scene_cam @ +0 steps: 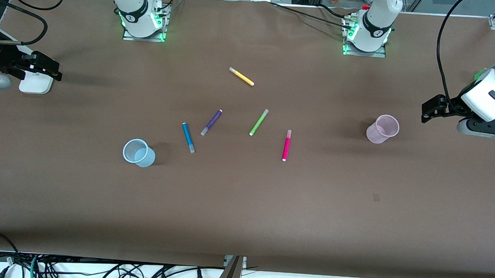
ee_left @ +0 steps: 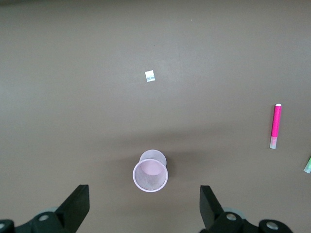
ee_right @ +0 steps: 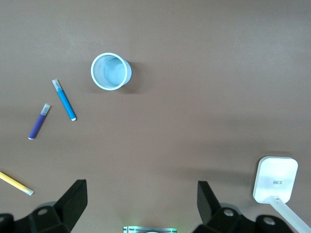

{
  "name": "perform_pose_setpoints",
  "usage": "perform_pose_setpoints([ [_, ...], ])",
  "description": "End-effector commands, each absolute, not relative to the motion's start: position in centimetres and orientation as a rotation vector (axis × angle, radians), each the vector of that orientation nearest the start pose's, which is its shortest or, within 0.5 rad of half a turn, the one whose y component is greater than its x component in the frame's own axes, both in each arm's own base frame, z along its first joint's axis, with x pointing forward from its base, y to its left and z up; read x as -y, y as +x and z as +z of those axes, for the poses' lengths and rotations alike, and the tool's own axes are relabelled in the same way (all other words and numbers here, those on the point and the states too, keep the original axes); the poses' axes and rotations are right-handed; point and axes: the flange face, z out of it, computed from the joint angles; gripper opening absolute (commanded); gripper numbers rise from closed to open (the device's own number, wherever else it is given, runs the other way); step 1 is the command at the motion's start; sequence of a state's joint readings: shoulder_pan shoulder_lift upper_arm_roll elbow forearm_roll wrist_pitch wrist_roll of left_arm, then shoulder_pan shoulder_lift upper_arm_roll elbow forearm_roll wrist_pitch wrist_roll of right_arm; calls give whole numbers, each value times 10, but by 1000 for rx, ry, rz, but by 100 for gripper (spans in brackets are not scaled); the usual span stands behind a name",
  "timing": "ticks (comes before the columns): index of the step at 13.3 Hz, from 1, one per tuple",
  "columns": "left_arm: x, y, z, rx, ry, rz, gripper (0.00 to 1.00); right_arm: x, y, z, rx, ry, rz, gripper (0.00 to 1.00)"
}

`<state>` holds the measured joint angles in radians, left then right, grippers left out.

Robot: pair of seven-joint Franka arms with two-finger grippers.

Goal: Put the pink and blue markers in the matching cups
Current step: 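Move the left gripper toward the pink cup and pink marker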

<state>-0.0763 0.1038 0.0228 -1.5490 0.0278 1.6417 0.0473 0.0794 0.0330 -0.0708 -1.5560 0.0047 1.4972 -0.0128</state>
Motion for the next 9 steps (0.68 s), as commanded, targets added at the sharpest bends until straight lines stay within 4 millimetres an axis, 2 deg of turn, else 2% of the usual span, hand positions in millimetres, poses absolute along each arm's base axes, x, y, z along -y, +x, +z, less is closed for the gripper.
perform_pose_setpoints([
  [1,26,591,591,-181,-3125,12,100,-6,558,613,46,-3142,137,100],
  [4,27,593,587,-174,-3111,29,100,-6,558,613,46,-3142,135,100],
  [9,27,593,593,-174,-3111,24,100,-6,559,613,46,-3142,133,100],
])
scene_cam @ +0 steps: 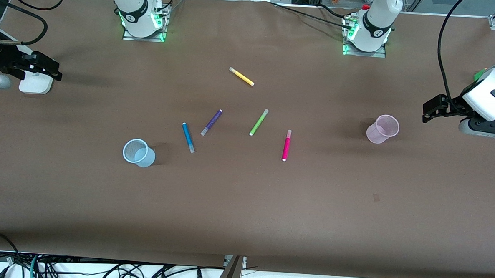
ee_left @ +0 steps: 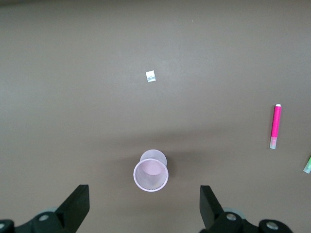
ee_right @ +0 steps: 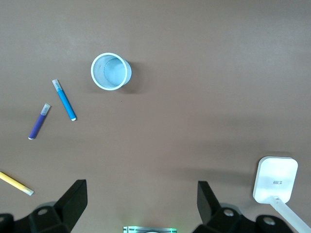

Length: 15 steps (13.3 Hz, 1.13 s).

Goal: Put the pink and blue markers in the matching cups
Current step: 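Move the left gripper toward the pink cup and pink marker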

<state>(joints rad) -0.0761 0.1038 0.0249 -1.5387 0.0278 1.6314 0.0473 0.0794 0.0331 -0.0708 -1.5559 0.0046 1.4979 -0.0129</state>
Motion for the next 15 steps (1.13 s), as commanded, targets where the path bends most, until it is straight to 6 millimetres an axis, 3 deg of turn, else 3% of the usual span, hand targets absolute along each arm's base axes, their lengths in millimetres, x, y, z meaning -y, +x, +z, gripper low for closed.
perform_pose_setpoints([
  [1,27,594,592,-174,-3112,27,100,-6,559,613,46,-3142,133,100],
  [5,26,599,576,-155,-3121,72,100,-5,559,613,43,-3142,133,100],
  [9,22,599,574,-152,-3125,77,100,-4,559,613,41,-3142,133,100],
  [15,43,596,569,-111,-3126,119,100,-3,559,612,38,-3141,135,100],
])
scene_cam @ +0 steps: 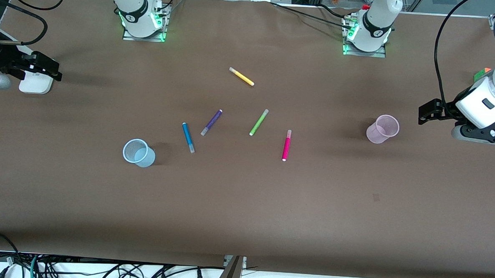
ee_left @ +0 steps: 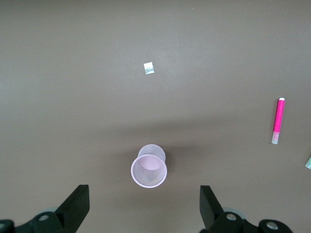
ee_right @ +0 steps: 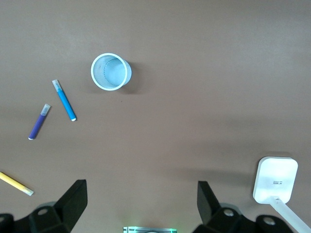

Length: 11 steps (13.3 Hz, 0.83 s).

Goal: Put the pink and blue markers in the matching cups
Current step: 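Move the left gripper toward the pink cup and pink marker, then lower the left gripper over the pink marker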

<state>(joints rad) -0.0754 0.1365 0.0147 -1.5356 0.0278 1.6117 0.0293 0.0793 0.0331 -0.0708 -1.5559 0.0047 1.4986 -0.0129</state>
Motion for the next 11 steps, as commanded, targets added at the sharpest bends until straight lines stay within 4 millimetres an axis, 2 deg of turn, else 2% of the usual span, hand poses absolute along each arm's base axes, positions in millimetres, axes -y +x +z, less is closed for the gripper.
perform_pose_setpoints([
  [1,50,598,565,-120,-3126,127,100,-3,560,611,38,-3141,137,100],
  [5,90,596,561,-80,-3150,139,100,-2,560,610,38,-3142,140,100],
  [8,109,597,555,-104,-3151,147,100,1,561,610,26,-3141,132,100],
  [11,145,593,548,-34,-3139,161,100,2,563,607,19,-3143,137,100],
])
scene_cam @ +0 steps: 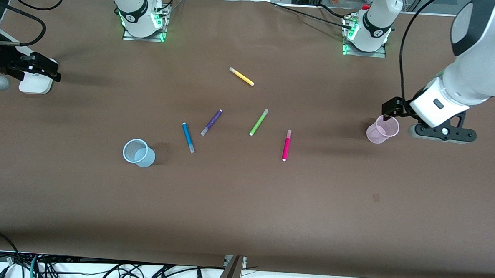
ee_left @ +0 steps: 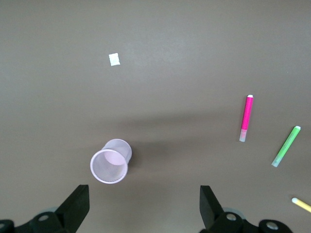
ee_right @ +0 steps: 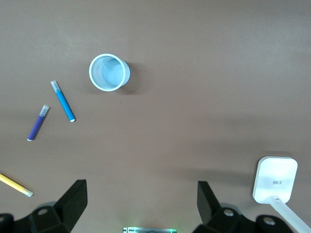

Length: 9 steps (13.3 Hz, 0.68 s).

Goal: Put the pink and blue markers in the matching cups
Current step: 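Lower the left gripper over the pink marker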

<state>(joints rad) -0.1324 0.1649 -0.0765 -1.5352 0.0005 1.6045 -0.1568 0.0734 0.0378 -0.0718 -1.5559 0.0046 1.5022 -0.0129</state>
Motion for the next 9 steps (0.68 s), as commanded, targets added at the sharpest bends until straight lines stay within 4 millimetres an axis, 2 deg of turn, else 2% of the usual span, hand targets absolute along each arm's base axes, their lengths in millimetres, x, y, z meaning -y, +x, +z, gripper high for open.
perform_pose_setpoints([
  [1,153,593,541,-36,-3139,179,100,2,563,607,19,-3143,137,100],
  [2,162,596,531,-37,-3139,185,100,2,563,607,19,-3143,137,100],
  [4,199,599,513,-10,-3168,179,100,0,563,607,24,-3146,138,100],
  [6,236,603,481,9,-3174,168,100,2,564,606,23,-3158,141,100],
  [9,277,604,435,-5,-3171,169,100,4,564,606,23,-3177,142,100],
])
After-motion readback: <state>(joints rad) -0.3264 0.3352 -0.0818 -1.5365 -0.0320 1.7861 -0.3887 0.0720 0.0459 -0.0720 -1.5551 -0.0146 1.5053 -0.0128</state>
